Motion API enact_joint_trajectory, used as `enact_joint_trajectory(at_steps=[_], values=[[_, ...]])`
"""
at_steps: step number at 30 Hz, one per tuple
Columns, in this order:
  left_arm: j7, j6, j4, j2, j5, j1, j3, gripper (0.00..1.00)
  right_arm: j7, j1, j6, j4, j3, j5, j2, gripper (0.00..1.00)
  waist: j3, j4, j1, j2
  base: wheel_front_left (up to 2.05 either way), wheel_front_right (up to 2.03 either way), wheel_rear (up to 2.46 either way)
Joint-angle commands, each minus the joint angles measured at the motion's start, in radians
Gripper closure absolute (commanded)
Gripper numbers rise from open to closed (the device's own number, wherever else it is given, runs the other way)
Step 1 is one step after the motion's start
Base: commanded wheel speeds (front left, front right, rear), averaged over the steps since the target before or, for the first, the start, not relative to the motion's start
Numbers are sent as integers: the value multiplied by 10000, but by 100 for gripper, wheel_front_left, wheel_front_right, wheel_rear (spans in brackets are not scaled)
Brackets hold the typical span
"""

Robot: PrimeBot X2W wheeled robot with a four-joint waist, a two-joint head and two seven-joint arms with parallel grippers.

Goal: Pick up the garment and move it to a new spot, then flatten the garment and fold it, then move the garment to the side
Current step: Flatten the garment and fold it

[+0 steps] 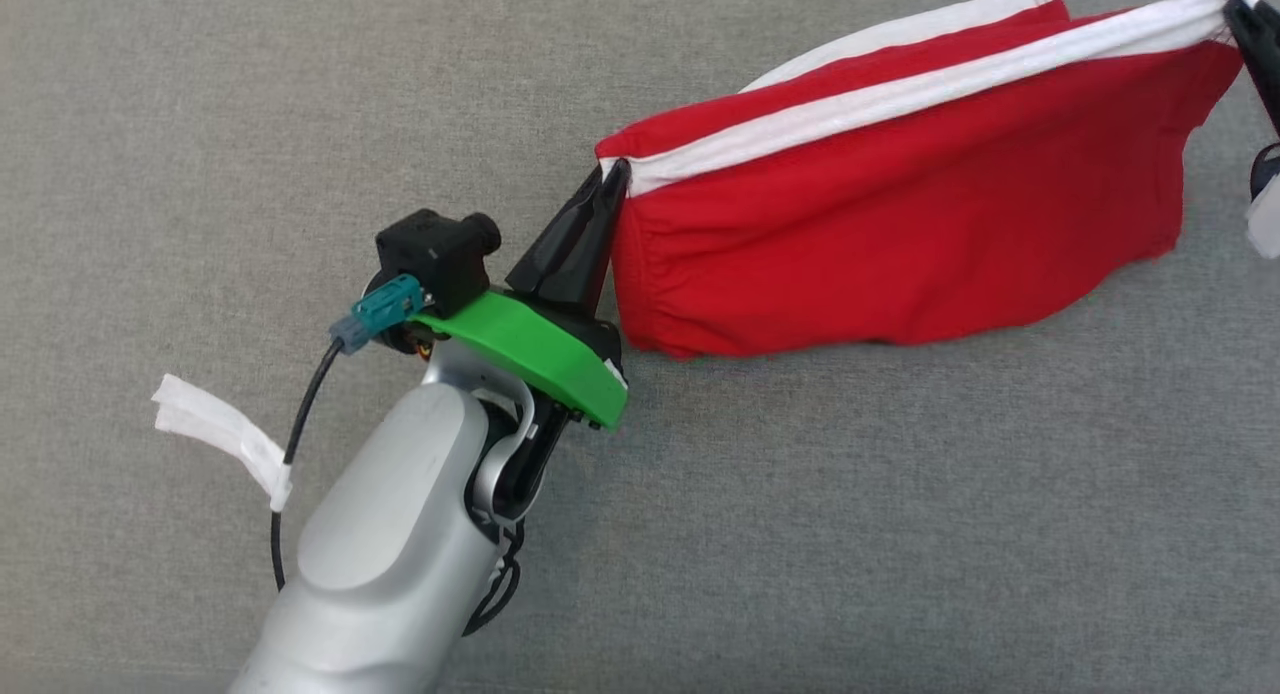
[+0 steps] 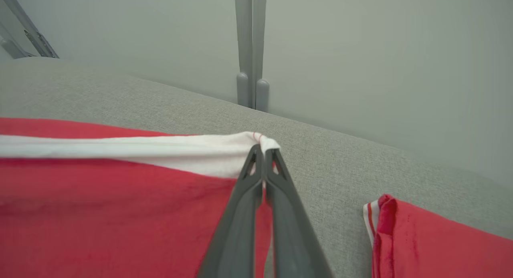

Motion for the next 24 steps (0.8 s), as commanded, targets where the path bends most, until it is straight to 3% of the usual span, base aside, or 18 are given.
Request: enact_joint_trajectory(at_steps=[1,7,12,14,15,16,17,24], values=[[-36,-33,159,-28,-110,-343,-31,100,3,-396,-14,283,167,213,-104,100,382,370,0,0,0,0,0],[-81,-173,775,-83,-368,-1256,-304,100,-178,-1558,-14,1199,1023,604,-391,100,830,544,0,0,0,0,0],[-268,-222,1449,-100,-380,-1750,-522,100,-533,-2333,-14,1880,1667,758,-241,100,1002,533,0,0,0,0,0],[-404,-241,1664,-107,-411,-1900,-568,100,-762,-2614,-14,2118,1925,890,-143,83,1034,500,0,0,0,0,0],[-538,-251,1727,-107,-309,-1984,-610,89,-918,-2728,-14,2212,2073,981,-92,59,1039,483,0,0,0,0,0],[-623,-191,1811,-109,-227,-2031,-619,63,-1098,-2825,-14,2287,2137,1053,-52,0,1033,472,0,0,0,0,0],[-745,-118,1889,-110,-120,-2069,-625,0,-1377,-2936,-14,2373,2185,1137,0,0,1017,460,0,0,0,0,0],[-1145,415,1835,141,677,-1461,-501,0,-2963,-2297,-13,2521,2717,1528,106,0,413,316,0,0,0,0,0]])
